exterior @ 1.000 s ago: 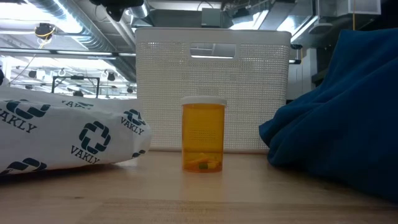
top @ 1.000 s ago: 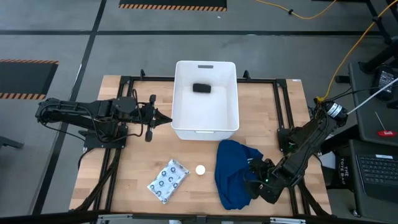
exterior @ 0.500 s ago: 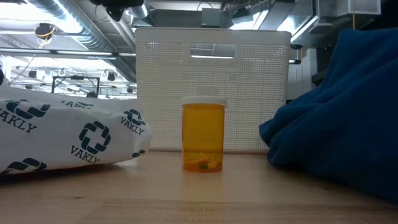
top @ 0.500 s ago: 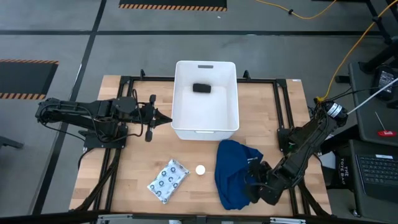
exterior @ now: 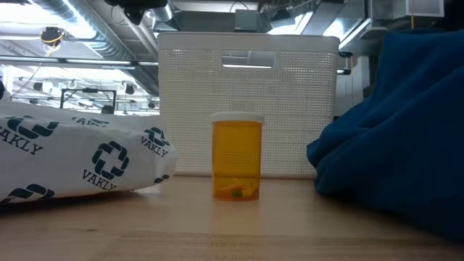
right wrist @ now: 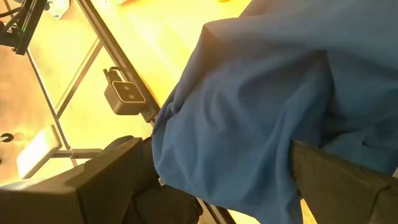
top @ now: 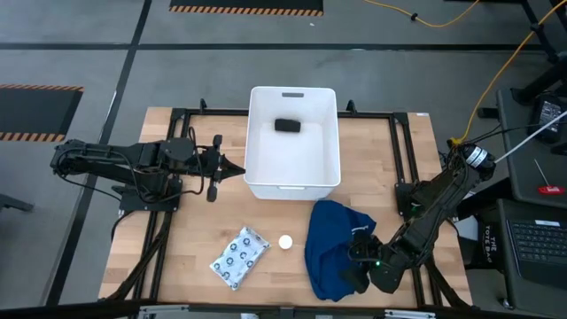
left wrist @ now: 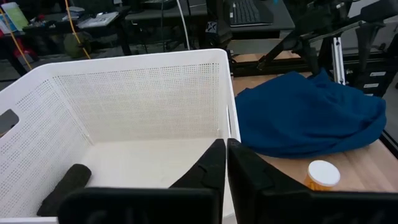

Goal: Pick & place medical supplies in basket/bin
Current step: Put the blue patient gown into the white bin

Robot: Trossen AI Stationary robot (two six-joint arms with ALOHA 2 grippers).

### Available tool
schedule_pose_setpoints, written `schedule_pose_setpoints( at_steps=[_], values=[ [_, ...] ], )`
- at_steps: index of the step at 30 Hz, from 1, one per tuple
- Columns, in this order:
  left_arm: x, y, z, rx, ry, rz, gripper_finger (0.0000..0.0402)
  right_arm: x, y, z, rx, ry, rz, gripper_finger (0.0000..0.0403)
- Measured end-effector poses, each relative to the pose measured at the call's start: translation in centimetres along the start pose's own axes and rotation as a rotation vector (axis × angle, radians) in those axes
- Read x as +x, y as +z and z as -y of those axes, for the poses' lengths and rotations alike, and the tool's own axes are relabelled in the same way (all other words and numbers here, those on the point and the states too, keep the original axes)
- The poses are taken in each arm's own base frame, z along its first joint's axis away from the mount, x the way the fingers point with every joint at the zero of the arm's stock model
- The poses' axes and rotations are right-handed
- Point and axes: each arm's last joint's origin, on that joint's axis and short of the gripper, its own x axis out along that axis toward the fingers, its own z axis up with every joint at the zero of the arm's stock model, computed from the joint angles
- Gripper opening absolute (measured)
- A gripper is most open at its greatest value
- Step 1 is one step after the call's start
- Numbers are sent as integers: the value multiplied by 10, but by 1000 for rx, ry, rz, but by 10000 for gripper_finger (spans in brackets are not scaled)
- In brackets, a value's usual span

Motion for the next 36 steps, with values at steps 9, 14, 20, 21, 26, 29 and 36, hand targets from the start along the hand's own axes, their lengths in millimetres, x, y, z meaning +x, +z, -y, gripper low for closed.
schedule_pose_setpoints(
  at_steps=[9,14,20,21,26,29,36],
  values=[
    [0,0,0,0,0,0,7,0,0,0,0,0,0,392],
    [0,0,0,0,0,0,8,0,0,0,0,-1,0,392],
    [0,0,0,0,0,0,13,0,0,0,0,-1,0,392],
    [0,0,0,0,0,0,13,0,0,0,0,-1,0,392],
    [0,0,0,0,0,0,8,0,0,0,6,2,-4,392],
    [0,0,0,0,0,0,6,0,0,1,1,-10,-9,392],
    [0,0,0,0,0,0,11,-1,0,10,-26,-101,-2,392]
  ],
)
